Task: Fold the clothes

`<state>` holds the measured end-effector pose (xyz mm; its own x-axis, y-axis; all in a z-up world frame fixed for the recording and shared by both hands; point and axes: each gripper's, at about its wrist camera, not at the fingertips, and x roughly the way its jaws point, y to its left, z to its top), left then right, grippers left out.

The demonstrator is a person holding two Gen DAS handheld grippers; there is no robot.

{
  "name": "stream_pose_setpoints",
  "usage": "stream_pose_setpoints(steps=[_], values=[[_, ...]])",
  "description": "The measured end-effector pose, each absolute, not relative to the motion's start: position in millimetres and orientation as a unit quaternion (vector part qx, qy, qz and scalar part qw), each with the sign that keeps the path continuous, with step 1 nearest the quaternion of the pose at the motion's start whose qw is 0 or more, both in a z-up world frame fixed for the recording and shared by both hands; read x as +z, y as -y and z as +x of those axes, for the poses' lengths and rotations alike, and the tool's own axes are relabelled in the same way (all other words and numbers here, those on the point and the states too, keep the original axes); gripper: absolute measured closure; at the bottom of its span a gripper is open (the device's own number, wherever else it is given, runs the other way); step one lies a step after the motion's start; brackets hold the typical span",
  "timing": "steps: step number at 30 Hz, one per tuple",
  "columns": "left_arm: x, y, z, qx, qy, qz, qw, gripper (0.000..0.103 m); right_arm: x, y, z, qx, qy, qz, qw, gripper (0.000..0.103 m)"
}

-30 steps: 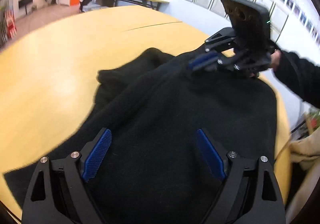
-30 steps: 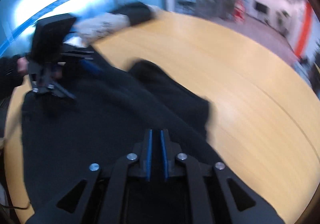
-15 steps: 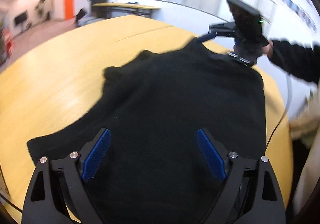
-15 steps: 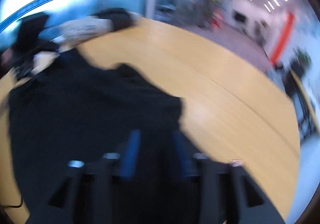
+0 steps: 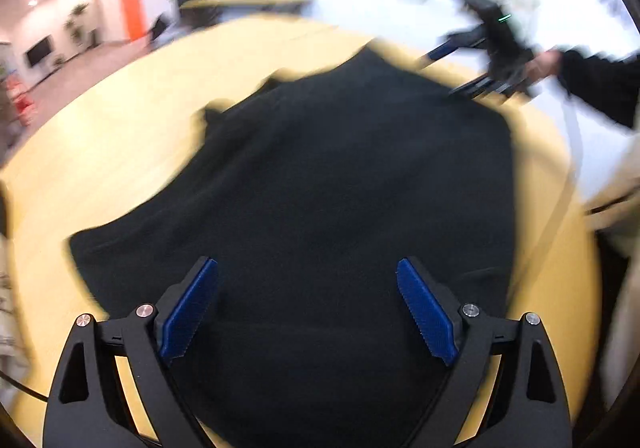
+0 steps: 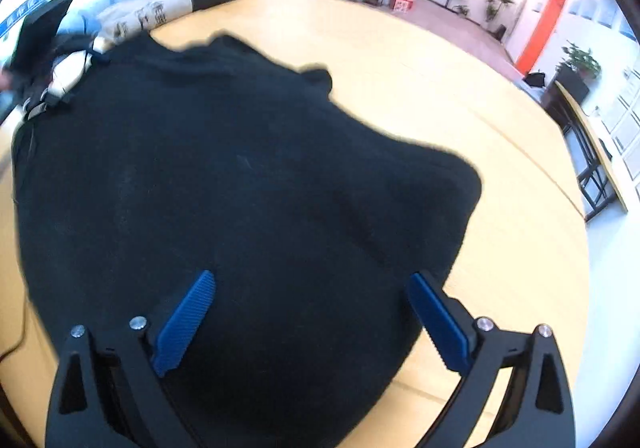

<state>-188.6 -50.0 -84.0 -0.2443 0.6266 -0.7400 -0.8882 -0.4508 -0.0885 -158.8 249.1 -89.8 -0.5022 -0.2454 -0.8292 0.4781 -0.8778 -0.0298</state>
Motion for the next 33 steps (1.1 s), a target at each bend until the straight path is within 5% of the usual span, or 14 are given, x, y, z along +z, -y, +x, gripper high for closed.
stream_pose_setpoints(steps=[4, 6, 10, 18, 22, 27, 33], values=[[-124, 37, -166, 0.757, -0.235, -0.395, 0.465, 0.01, -89, -184, -125, -0.849, -0.129, 0.419, 0.296, 0.003], [-131, 47, -160, 0.776, -0.213, -0.373, 0.461, 0.01, -120, -169, -114, -0.838, -0.187, 0.435, 0.272, 0.003], [-132, 55, -153, 0.792, -0.214, -0.359, 0.444, 0.01, -135, -218, -85, -0.862, -0.1, 0.442, 0.226, 0.003], [-144, 37, -165, 0.813, -0.224, -0.36, 0.4, 0.011, -128, -221, -58, -0.884, -0.128, 0.423, 0.156, 0.005], [-106, 59, -148, 0.82, -0.191, -0.38, 0.384, 0.012, -72, -241, -27, -0.912, -0.06, 0.371, 0.163, 0.007], [5, 155, -85, 0.87, -0.099, -0.332, 0.35, 0.005, -8, -331, 30, -0.935, 0.065, 0.319, 0.137, 0.006], [41, 202, -53, 0.887, -0.082, -0.347, 0.294, 0.0, -24, -427, 54, -0.927, 0.125, 0.35, 0.054, 0.005]])
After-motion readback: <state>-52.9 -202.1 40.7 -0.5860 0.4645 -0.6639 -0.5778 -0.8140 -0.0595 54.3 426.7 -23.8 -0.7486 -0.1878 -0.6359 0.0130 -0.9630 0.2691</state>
